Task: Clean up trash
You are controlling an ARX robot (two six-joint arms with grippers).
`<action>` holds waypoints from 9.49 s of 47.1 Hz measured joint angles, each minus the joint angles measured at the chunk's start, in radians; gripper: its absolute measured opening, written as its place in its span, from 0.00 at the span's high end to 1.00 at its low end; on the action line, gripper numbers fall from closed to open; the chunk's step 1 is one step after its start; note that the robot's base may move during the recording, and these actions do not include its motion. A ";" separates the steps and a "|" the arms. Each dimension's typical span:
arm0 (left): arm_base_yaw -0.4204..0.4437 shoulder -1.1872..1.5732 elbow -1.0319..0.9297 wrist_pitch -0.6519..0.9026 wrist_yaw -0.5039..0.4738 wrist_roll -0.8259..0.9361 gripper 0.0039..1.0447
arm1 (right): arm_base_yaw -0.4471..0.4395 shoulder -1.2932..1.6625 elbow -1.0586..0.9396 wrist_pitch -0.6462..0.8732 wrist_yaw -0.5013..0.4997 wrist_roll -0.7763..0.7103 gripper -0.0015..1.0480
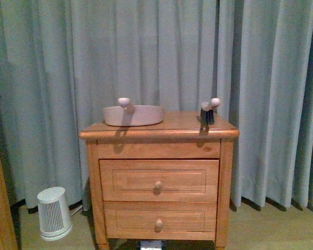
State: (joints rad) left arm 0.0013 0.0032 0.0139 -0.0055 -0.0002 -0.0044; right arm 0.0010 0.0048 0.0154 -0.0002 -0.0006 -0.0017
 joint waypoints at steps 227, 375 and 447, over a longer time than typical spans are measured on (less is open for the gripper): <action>-0.396 2.055 1.519 -0.360 -0.294 -0.127 0.07 | 0.000 0.000 0.000 0.000 0.000 0.001 0.07; -0.024 0.231 0.214 0.372 0.040 -0.070 0.75 | 0.448 1.846 1.435 -0.480 0.344 0.539 0.07; -0.024 0.231 0.214 0.372 0.039 -0.071 0.75 | 0.418 1.941 1.400 -0.263 0.283 0.442 0.79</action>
State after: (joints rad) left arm -0.0227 0.2344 0.2283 0.3660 0.0387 -0.0750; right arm 0.4187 1.9461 1.4155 -0.2630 0.2829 0.4404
